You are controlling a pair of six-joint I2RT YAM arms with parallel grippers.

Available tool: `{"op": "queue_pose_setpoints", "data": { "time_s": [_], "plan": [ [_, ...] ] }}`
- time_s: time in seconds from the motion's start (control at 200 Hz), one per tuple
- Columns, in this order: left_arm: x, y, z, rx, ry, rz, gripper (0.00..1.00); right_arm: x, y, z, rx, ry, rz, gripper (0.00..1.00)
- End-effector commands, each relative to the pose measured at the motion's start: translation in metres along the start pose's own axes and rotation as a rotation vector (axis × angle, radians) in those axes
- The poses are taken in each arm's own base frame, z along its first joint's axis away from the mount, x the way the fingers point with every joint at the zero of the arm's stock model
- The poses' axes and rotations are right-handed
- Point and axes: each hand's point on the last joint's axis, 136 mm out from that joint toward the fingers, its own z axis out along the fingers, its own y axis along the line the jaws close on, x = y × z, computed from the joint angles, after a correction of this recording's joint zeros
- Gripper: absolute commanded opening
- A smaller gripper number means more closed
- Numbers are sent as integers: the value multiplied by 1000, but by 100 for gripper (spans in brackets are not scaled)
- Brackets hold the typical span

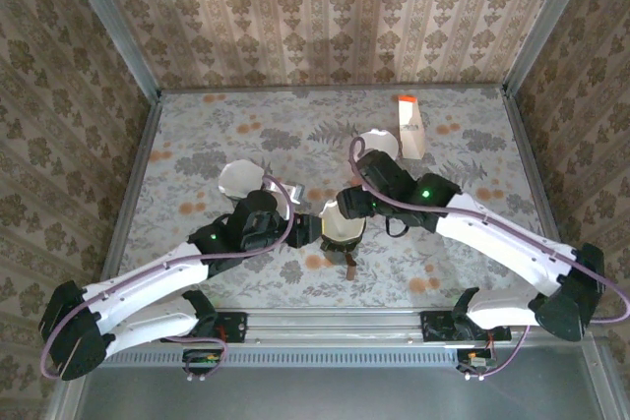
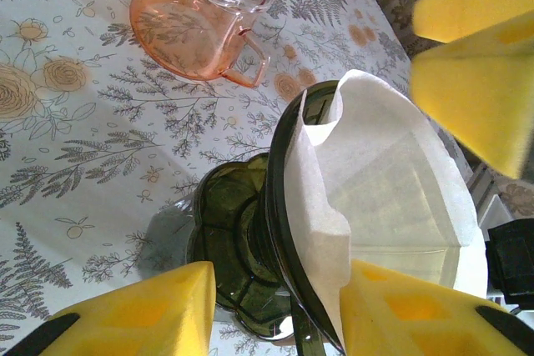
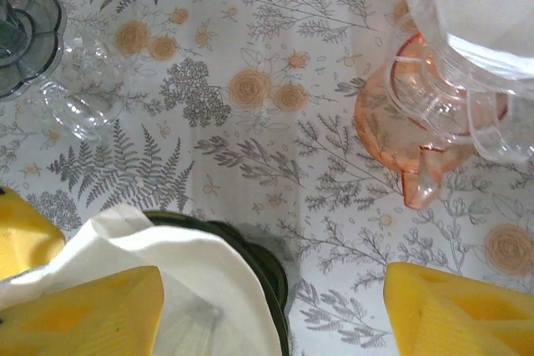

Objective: Place the coffee filter in the dripper

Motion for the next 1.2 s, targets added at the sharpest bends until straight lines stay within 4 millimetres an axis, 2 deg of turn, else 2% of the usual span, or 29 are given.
{"op": "queue_pose_setpoints", "data": {
  "time_s": [0.0, 0.245, 0.43, 0.735, 1.195],
  "plan": [
    [3, 2, 1, 3, 5, -22, 44, 22, -14, -5, 40, 48, 37, 71],
    [4, 3, 1, 0, 3, -26, 45, 49, -18, -5, 41, 91, 45, 68],
    [4, 3, 1, 0, 3, -24, 45, 54, -22, -2, 62, 100, 46, 67],
    [-6, -4, -6, 9, -28, -9, 57, 23, -9, -18, -4, -4, 34, 73],
    [-12, -9, -11, 20, -44, -1, 63, 16, -7, -20, -3, -15, 23, 73]
  ]
}}
